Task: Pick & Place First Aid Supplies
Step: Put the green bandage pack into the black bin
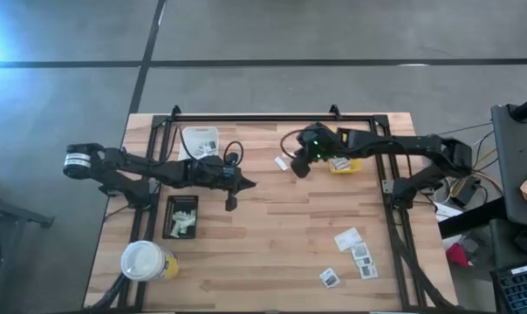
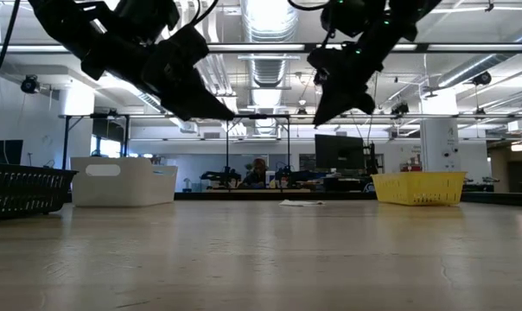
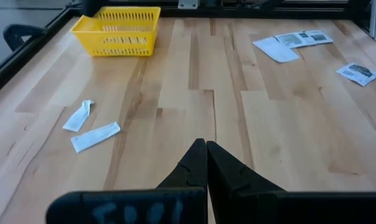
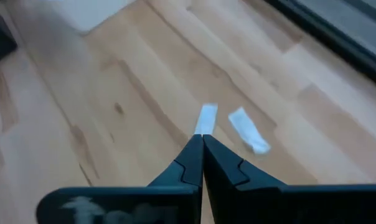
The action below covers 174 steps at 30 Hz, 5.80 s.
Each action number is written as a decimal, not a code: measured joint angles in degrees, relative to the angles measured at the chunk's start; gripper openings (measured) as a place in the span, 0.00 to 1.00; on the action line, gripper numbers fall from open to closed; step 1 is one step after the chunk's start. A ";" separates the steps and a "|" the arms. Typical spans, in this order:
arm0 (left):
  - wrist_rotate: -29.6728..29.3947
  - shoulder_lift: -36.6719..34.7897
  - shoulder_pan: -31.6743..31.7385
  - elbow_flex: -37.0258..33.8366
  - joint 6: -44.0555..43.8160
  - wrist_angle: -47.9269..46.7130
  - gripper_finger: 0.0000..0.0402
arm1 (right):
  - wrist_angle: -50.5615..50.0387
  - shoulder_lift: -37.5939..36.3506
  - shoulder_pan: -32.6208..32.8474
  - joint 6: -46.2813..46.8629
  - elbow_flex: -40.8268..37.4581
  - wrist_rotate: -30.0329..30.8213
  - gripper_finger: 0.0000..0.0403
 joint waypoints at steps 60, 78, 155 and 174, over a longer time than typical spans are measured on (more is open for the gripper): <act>0.02 0.00 0.02 0.11 -0.26 -2.05 0.00 | -9.58 36.66 -8.12 -4.23 24.54 -9.14 0.27; 0.02 0.00 0.02 0.11 0.17 -2.05 0.00 | -10.40 37.54 -8.10 -3.78 24.80 -14.92 0.24; 4.98 0.59 -0.14 -0.30 -6.16 -3.65 0.17 | -21.65 19.59 3.84 -10.49 24.44 -22.37 0.02; 16.98 0.20 -0.26 -0.31 -4.11 3.26 0.18 | -21.98 17.25 14.15 -10.47 24.39 -19.21 0.02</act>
